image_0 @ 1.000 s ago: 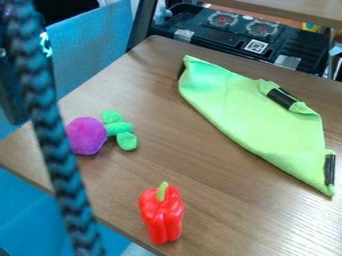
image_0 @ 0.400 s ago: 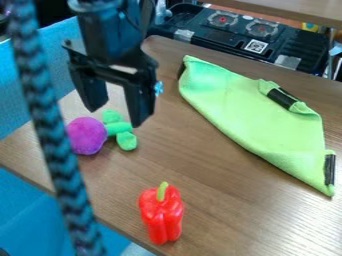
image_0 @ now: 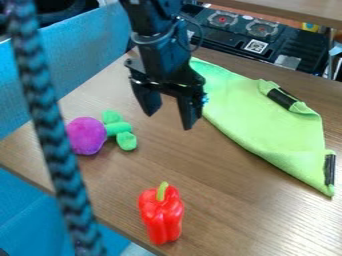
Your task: Move the cloth to the top right of the table
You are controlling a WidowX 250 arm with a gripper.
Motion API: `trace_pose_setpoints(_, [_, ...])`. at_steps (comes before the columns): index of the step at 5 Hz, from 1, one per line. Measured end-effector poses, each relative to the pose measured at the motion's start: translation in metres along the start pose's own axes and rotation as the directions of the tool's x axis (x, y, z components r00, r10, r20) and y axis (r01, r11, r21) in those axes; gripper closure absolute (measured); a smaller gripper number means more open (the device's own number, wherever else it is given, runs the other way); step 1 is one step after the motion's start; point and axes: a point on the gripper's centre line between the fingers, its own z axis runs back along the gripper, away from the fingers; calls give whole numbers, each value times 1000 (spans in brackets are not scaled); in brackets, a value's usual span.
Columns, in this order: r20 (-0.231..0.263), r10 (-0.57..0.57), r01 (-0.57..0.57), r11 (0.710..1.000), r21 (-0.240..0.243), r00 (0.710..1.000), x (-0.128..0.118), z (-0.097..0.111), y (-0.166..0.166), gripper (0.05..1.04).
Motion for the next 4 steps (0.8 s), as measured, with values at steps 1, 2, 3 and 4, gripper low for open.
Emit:
trace_pose_setpoints(1, [39,0,0,1000,11,999,31,-16,-6,85])
trace_pose_setpoints(2, [59,29,-31,999,38,998,60,-31,-6,85])
trace_pose_setpoints(3, [53,65,-69,996,59,996,83,-50,-1,85])
trace_pose_setpoints(4, [81,66,-71,996,54,995,103,-61,-2,85])
